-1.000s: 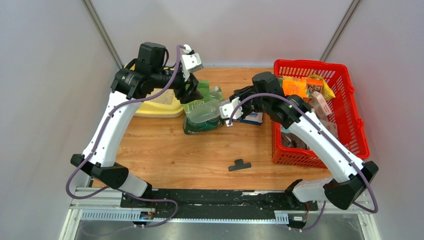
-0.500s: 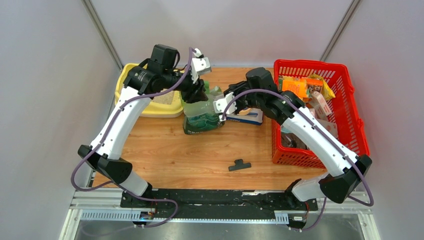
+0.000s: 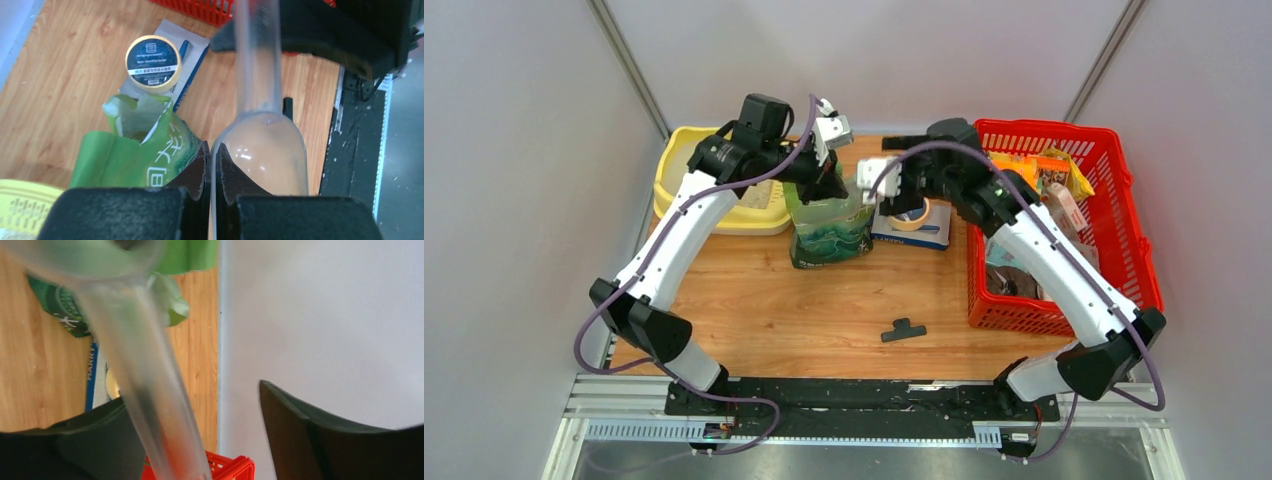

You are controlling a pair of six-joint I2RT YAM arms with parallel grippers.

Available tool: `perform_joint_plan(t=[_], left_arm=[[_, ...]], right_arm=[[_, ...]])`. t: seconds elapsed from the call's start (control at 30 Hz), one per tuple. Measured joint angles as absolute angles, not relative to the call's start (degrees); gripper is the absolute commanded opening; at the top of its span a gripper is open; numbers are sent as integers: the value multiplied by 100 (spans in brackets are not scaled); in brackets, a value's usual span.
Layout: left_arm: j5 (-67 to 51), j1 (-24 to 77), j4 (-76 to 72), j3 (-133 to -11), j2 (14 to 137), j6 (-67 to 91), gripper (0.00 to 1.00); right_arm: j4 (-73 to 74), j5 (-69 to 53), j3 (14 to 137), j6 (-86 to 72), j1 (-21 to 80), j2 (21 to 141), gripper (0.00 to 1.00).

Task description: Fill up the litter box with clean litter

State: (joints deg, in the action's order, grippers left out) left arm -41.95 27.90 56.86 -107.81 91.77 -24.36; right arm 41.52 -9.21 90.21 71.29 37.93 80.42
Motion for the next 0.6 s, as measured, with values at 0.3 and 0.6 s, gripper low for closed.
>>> perform_joint_plan(t=[0.3,0.6], left_arm=[[-4160,2606,2633,-8281,7771,-1057,0],[-4003,2759,1463,-7732,7905,-578,0]], right_arm=[[4379,-2943,11030,2329,1542,8862,89],[2974,-5492,9819,-2038,974,8818,91]])
